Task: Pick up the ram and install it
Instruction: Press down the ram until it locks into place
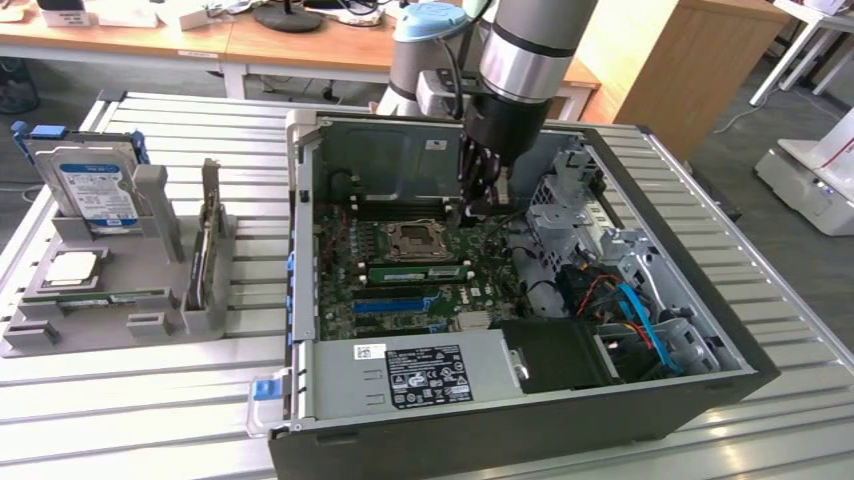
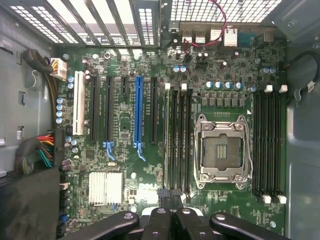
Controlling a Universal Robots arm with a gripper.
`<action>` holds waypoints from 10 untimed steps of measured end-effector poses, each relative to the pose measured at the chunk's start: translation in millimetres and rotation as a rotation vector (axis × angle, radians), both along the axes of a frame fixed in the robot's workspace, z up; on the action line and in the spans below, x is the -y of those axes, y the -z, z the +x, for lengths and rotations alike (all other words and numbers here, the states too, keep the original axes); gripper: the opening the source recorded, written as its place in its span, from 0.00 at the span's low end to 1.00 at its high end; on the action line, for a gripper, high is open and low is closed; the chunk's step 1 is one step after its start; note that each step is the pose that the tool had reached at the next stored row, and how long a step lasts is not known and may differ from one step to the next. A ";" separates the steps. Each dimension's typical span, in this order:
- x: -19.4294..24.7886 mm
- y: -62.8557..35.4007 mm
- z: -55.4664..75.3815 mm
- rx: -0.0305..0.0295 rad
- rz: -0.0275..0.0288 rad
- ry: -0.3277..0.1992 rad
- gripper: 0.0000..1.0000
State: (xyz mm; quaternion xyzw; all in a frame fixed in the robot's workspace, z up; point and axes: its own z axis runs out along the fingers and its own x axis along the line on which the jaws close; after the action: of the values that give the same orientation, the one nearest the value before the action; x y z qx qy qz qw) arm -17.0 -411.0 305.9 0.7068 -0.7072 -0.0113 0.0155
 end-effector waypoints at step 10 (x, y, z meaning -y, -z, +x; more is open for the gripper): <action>0.0 4.6 0.0 0.0000 -0.0001 0.000 0.11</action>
State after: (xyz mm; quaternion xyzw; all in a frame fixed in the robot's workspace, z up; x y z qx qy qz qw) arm -17.0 -411.0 301.2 0.7067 -0.7072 -0.0113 0.0156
